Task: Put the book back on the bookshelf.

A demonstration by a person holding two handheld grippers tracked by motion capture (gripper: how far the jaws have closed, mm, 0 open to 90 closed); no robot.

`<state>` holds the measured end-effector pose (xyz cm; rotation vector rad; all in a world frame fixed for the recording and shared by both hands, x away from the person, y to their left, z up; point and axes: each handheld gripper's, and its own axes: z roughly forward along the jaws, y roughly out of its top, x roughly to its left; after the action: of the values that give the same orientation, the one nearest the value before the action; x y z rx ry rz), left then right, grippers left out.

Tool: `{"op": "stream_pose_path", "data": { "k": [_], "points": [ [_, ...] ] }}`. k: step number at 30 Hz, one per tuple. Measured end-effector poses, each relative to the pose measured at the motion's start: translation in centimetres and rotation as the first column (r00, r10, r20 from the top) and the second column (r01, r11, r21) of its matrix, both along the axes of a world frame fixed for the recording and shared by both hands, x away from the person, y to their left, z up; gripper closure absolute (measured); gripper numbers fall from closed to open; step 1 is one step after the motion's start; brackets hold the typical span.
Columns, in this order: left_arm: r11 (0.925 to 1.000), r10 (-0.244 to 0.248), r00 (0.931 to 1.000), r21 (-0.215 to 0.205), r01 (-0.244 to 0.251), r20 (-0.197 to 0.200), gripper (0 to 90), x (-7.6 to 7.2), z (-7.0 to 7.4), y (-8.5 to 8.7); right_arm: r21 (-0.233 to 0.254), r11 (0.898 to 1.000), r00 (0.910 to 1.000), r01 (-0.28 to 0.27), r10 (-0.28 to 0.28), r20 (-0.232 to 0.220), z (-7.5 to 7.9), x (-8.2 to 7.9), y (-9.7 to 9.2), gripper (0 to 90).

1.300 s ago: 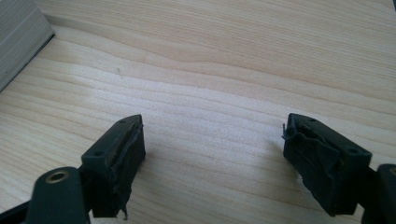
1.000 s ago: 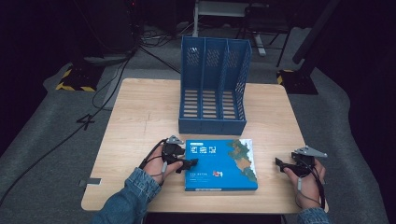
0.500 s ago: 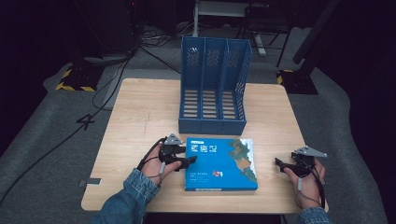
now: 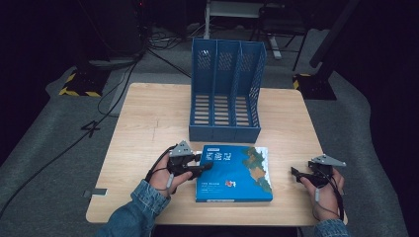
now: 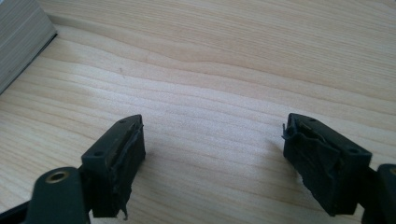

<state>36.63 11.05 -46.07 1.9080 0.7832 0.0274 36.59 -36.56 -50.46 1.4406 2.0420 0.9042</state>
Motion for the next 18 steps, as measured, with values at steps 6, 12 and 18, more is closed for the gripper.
{"op": "stream_pose_path", "data": {
  "k": [6, 12, 18],
  "points": [
    [0.9986, 0.025, 0.9918, 0.049, -0.019, -0.126, 62.3, 0.8, -1.3, 0.9, 0.0, 1.0, 1.0, 0.0, 0.0, 0.0, 0.0, 0.0, 0.0, 20.9],
    [0.9965, -0.039, 0.9992, 0.075, 0.038, 0.012, 62.6, 0.8, -1.3, 0.4, 0.0, 1.0, 1.0, 0.0, 0.0, 0.0, 0.0, 0.0, 0.0, 21.0],
    [0.9956, -0.042, 0.9963, 0.087, 0.036, 0.075, 51.4, 1.1, -2.6, -1.4, -0.001, 1.0, 1.0, -0.004, 0.004, 0.001, 0.0, 0.0, 0.0, 20.9]
  ]
}}
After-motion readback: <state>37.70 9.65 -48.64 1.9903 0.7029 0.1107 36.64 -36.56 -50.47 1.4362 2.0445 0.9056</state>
